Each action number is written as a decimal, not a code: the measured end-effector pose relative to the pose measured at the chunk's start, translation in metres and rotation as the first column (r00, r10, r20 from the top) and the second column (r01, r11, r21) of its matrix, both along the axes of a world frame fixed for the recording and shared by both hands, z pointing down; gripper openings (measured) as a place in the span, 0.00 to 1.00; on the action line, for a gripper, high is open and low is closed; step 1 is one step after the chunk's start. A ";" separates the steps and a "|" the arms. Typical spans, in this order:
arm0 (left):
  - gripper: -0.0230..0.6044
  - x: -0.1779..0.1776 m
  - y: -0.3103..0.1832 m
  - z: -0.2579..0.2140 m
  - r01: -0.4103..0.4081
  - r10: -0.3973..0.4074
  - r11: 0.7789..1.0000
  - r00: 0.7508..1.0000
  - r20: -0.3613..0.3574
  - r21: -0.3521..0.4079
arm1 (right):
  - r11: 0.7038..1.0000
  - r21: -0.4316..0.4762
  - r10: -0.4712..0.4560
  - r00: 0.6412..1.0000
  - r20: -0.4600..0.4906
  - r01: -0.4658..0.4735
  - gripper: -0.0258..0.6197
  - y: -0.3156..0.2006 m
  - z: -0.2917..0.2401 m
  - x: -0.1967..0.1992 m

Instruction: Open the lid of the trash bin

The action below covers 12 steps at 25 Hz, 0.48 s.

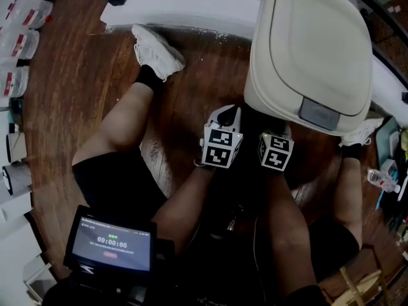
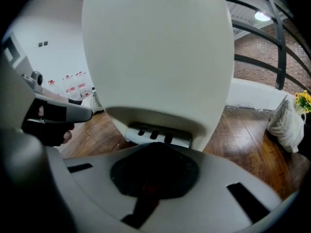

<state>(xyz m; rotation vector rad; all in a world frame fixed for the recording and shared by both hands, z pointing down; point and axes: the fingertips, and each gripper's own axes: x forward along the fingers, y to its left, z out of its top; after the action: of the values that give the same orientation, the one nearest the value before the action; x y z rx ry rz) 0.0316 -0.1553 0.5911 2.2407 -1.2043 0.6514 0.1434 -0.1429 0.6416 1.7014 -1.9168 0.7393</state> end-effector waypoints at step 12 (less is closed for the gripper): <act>0.03 0.005 0.016 -0.002 -0.007 0.007 1.000 1.000 -0.015 -0.022 | 0.999 -0.035 0.034 0.999 0.030 -0.033 0.05 0.008 0.001 0.002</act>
<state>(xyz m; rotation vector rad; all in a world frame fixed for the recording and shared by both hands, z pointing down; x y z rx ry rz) 0.0364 -0.1396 0.5890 2.2288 -1.1773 0.6465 0.1456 -0.1350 0.6428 1.7145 -1.8888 0.8111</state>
